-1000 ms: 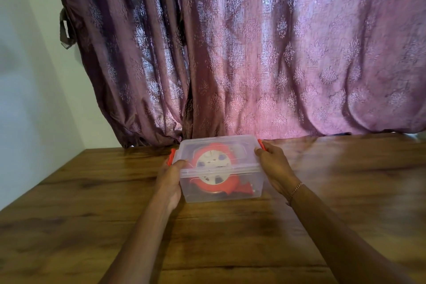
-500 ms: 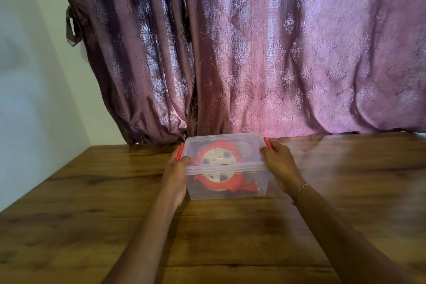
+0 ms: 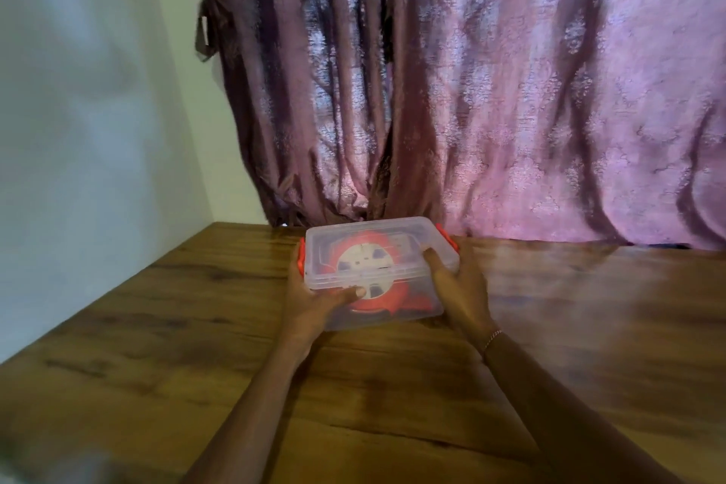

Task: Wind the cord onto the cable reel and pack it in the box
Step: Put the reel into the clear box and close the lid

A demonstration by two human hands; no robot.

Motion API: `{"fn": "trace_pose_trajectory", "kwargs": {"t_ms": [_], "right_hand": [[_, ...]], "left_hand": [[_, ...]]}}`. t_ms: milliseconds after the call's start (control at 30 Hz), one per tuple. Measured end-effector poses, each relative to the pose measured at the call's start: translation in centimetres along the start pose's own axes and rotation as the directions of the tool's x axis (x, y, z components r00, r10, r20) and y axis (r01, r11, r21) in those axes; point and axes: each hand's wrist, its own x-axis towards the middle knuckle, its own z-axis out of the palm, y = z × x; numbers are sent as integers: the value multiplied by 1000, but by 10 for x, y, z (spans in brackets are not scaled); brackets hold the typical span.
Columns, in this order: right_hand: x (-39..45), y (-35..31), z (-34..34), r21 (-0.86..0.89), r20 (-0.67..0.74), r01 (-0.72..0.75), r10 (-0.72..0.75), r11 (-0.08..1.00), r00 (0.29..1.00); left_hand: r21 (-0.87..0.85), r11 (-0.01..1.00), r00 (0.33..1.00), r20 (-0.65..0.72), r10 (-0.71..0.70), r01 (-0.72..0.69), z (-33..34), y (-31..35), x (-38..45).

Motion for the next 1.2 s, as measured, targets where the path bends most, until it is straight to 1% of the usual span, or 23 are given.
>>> {"fn": "trace_pose_trajectory", "kwargs": {"t_ms": [67, 133, 200, 267, 400, 500, 567, 667, 733, 833, 933, 1000, 1067, 1200], "right_hand": [[-6, -8, 28, 99, 203, 23, -43, 995, 978], [-10, -14, 59, 201, 358, -9, -65, 980, 931], [-14, -19, 94, 254, 463, -62, -66, 965, 884], [-21, -26, 130, 278, 533, -91, -74, 956, 843], [-45, -45, 200, 291, 564, -65, -117, 955, 818], [-61, -59, 245, 286, 606, -83, -113, 955, 787], [-73, -66, 268, 252, 658, -97, -97, 963, 747], [-94, -78, 297, 228, 718, -168, -49, 959, 694], [-107, -86, 311, 228, 753, -191, -49, 955, 656], [-119, -99, 327, 211, 798, -231, -31, 950, 602], [-124, -108, 338, 177, 823, -279, 13, 944, 567], [-127, -111, 346, 147, 829, -280, 36, 949, 559], [-129, -112, 355, 131, 824, -259, 40, 957, 565], [-135, -114, 369, 111, 832, -237, 40, 965, 553]], "left_hand": [[14, 1000, 993, -116, 4, -3, -25, -2, -7], [34, 999, 976, -212, 42, -36, -53, -3, -13], [65, 996, 952, -293, 82, -66, -83, -4, -20], [100, 992, 922, -370, 114, -83, -113, -2, -29], [205, 973, 846, -495, 197, -107, -168, 3, -49], [283, 955, 774, -583, 248, -93, -197, 8, -65], [322, 943, 712, -643, 282, -83, -210, 9, -74], [383, 923, 598, -730, 331, -44, -224, 8, -83], [391, 920, 546, -769, 334, -12, -235, 9, -88], [400, 915, 511, -797, 321, 50, -251, 9, -92], [386, 920, 487, -819, 305, 72, -262, 11, -91], [378, 922, 473, -830, 296, 86, -266, 12, -88], [381, 919, 457, -838, 298, 98, -269, 14, -85], [387, 917, 418, -852, 315, 97, -267, 15, -81]]}}
